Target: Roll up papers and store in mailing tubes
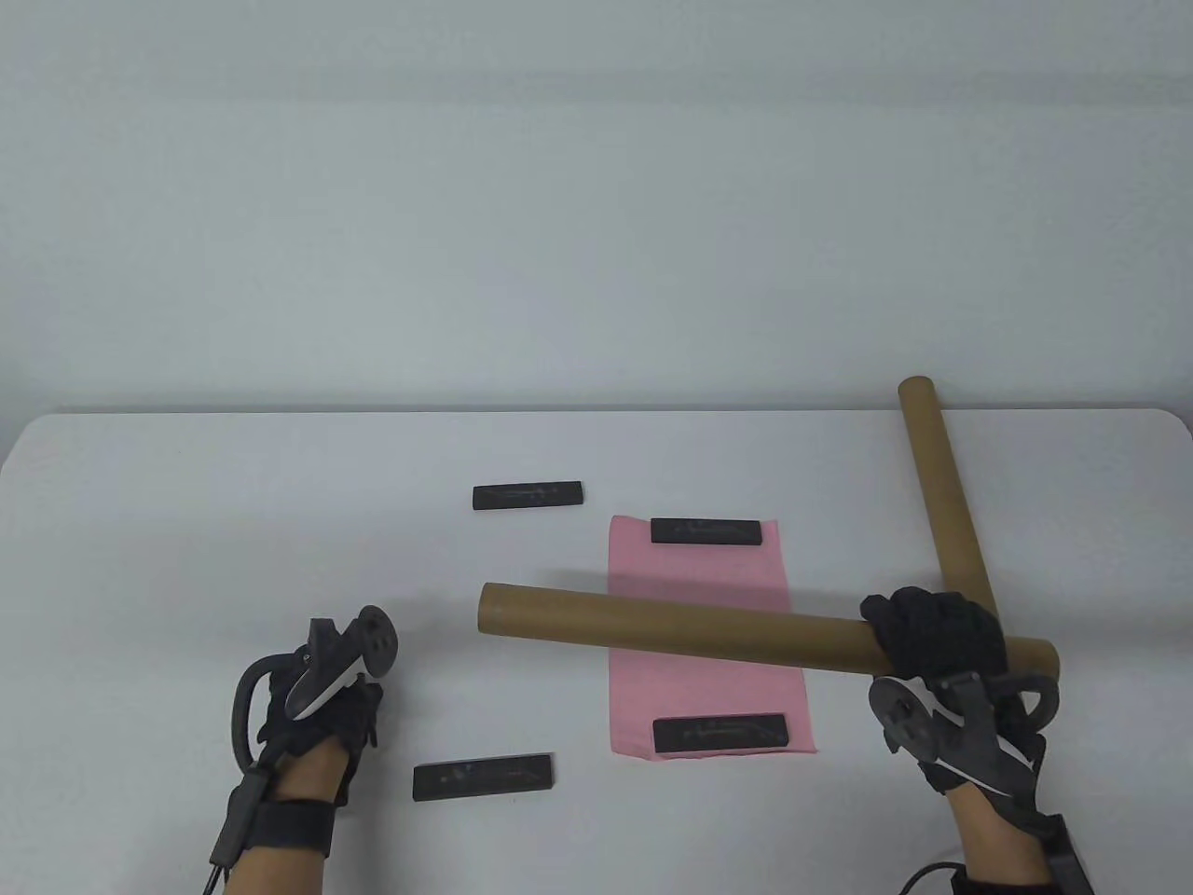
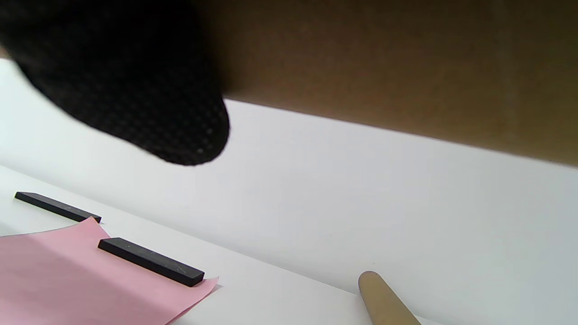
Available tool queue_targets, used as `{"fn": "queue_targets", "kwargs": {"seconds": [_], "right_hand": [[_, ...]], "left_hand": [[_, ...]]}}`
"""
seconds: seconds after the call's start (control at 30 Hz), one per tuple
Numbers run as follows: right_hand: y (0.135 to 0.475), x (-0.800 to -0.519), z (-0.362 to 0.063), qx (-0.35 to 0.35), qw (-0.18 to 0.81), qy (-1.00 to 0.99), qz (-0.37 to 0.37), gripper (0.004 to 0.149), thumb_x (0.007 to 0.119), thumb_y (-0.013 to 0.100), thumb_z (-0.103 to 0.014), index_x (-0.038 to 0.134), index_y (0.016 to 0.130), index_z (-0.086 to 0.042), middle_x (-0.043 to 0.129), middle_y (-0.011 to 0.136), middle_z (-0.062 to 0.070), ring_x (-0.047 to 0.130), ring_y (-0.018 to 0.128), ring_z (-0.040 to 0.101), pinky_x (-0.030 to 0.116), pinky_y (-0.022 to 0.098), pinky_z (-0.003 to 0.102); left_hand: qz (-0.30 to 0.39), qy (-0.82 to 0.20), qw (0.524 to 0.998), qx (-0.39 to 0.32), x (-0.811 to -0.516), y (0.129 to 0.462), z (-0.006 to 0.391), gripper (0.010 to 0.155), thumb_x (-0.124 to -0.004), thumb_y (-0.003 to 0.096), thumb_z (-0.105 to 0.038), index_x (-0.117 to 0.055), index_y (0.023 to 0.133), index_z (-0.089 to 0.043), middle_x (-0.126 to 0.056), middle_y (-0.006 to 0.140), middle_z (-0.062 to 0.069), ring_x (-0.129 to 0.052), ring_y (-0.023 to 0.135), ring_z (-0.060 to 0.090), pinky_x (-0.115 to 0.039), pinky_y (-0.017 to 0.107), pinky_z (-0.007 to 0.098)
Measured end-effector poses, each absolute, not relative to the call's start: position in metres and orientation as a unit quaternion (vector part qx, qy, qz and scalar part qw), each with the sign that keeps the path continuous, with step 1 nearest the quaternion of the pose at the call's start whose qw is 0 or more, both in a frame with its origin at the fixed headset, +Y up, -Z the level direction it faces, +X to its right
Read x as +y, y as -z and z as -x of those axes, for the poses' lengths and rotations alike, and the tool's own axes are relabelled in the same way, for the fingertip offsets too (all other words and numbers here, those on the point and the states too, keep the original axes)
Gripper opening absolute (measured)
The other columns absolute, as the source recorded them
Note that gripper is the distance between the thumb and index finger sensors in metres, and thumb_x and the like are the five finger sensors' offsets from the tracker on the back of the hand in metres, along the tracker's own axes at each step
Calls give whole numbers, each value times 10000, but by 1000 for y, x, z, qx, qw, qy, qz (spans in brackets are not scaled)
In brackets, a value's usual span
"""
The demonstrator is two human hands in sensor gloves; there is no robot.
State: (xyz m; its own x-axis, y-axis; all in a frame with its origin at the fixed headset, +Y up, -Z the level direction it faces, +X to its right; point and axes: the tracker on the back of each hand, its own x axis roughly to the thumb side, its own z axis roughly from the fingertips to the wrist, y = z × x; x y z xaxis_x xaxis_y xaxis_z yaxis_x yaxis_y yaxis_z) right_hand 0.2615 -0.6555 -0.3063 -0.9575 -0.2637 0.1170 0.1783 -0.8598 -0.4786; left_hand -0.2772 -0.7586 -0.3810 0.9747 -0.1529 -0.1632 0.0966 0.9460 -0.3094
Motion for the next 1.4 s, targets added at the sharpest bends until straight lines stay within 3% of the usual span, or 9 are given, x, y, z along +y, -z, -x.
{"fn": "queue_targets", "kwargs": {"seconds": [0.07, 0.2, 0.33, 0.5, 0.7, 0.8, 0.97, 1.13, 1.4], "right_hand": [[306, -656, -262, 237, 113, 961, 90, 658, 1052, 356, -369, 747, 933, -284, 803, 918, 26, 883, 786, 348, 757, 636, 588], [306, -655, -263, 239, 107, 961, 94, 658, 1052, 355, -370, 747, 932, -287, 803, 918, 24, 884, 786, 346, 757, 637, 587], [305, -656, -262, 242, 98, 960, 102, 655, 1052, 357, -368, 744, 931, -292, 801, 920, 23, 881, 790, 344, 754, 642, 586], [305, -657, -261, 246, 88, 959, 111, 654, 1051, 358, -369, 743, 930, -296, 799, 921, 20, 878, 793, 342, 751, 647, 585], [304, -658, -260, 252, 79, 957, 118, 654, 1049, 359, -369, 739, 930, -299, 796, 923, 19, 876, 797, 341, 750, 648, 586], [304, -658, -263, 254, 74, 958, 115, 653, 1050, 359, -368, 740, 930, -296, 795, 923, 19, 876, 795, 343, 751, 647, 587], [305, -659, -261, 254, 79, 958, 109, 651, 1052, 355, -368, 748, 926, -293, 805, 913, 23, 883, 775, 340, 766, 631, 582], [305, -660, -260, 251, 71, 960, 100, 649, 1052, 357, -359, 749, 926, -280, 806, 909, 31, 882, 766, 347, 766, 622, 589], [310, -666, -259, 211, 56, 970, 105, 652, 1046, 364, -372, 744, 934, -274, 802, 912, 36, 885, 764, 347, 777, 615, 588]], "left_hand": [[141, 10, 987, 83, -753, 379, 280, 645, -859, 375, -527, -748, 973, -313, -852, 953, 59, -1004, 761, 252, -800, 642, 451], [76, -245, 966, 25, -724, 368, 286, 657, -860, 378, -501, -732, 986, -287, -823, 972, 78, -987, 768, 270, -784, 642, 479], [11, -412, 909, -61, -696, 355, 281, 652, -850, 385, -503, -727, 989, -293, -816, 978, 70, -991, 768, 258, -785, 644, 475], [13, -541, 828, -148, -687, 347, 268, 641, -835, 397, -494, -718, 997, -301, -802, 995, 69, -982, 780, 259, -771, 657, 474], [18, -572, 798, -189, -684, 343, 253, 640, -846, 393, -492, -725, 993, -305, -805, 997, 54, -981, 791, 253, -771, 663, 466], [4, -582, 794, -175, -684, 340, 250, 640, -858, 388, -499, -734, 987, -311, -814, 993, 31, -980, 794, 241, -772, 664, 457], [-34, -550, 822, -140, -682, 328, 235, 623, -769, 436, -487, -694, 1021, -286, -798, 1027, 42, -979, 831, 267, -780, 651, 457], [-49, -469, 863, -180, -675, 315, 206, 898, -712, 436, -586, -335, 1108, -125, -475, 1136, 184, -839, 962, 360, -756, 659, 478], [-48, -457, 868, -189, -673, 316, 211, 950, -732, 417, -641, -325, 1116, -143, -462, 1143, 190, -804, 981, 398, -720, 676, 517]]}}
